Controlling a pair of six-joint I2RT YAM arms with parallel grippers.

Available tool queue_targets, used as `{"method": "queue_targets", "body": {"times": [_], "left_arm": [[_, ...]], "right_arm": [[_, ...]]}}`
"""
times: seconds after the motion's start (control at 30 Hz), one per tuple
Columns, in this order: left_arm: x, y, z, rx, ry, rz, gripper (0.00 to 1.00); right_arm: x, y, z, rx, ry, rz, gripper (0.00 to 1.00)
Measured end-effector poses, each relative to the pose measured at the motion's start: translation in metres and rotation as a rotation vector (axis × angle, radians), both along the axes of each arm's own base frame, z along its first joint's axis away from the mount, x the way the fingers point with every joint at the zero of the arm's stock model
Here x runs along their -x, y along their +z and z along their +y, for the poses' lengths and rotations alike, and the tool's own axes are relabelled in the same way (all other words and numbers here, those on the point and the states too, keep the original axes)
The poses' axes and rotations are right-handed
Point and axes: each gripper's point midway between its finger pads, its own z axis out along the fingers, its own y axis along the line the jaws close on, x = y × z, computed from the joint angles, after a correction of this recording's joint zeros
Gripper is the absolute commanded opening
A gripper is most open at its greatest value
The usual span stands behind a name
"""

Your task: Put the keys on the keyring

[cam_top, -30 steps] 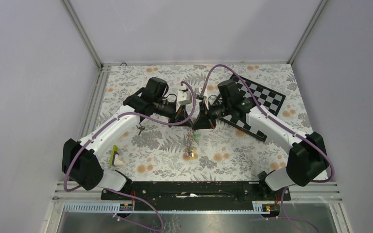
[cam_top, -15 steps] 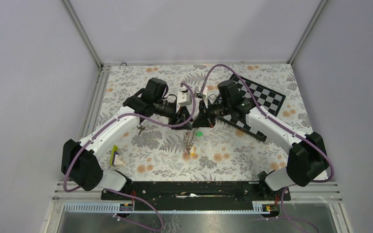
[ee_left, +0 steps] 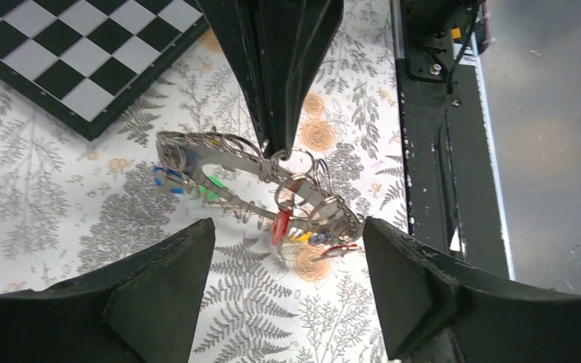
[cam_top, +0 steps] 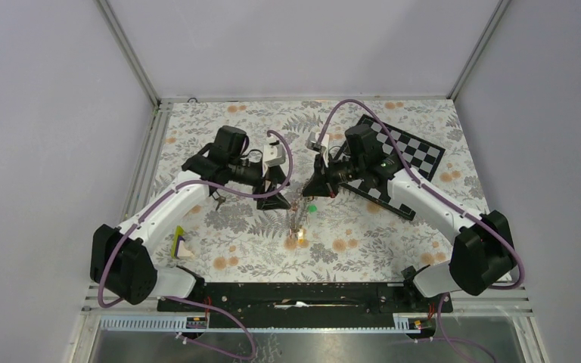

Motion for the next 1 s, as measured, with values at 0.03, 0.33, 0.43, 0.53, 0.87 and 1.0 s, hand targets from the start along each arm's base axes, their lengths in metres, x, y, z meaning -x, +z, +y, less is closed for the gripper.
{"method": "queue_targets", "body": {"times": [0.03, 0.33, 0.43, 0.53, 0.87, 1.0], "left_arm": [[0.001, -0.002, 0.001, 0.001, -0.003, 0.011, 0.73], [0.01, -0.019, -0.009, 0.05, -0.09, 0.142, 0.63], [0.012, -0.028, -0.012, 0.054, -0.112, 0.203, 0.57], [0.016, -0.03, -0.015, 0.066, -0.134, 0.248, 0.45], [0.021, -0.018, -0.021, 0.103, -0.175, 0.271, 0.01], [0.02, -0.018, -0.022, 0.098, -0.172, 0.25, 0.0]], "right_arm": [[0.0, 0.001, 0.0, -0.001, 0.0, -0.001, 0.0], [0.0, 0.005, -0.002, -0.013, 0.001, -0.007, 0.0], [0.0, 0.004, -0.002, -0.012, 0.001, -0.005, 0.0], [0.0, 0.003, -0.002, -0.011, 0.001, -0.005, 0.0], [0.0, -0.002, -0.004, -0.004, -0.008, -0.003, 0.0], [-0.003, -0.004, -0.005, 0.007, -0.024, -0.003, 0.0]]}}
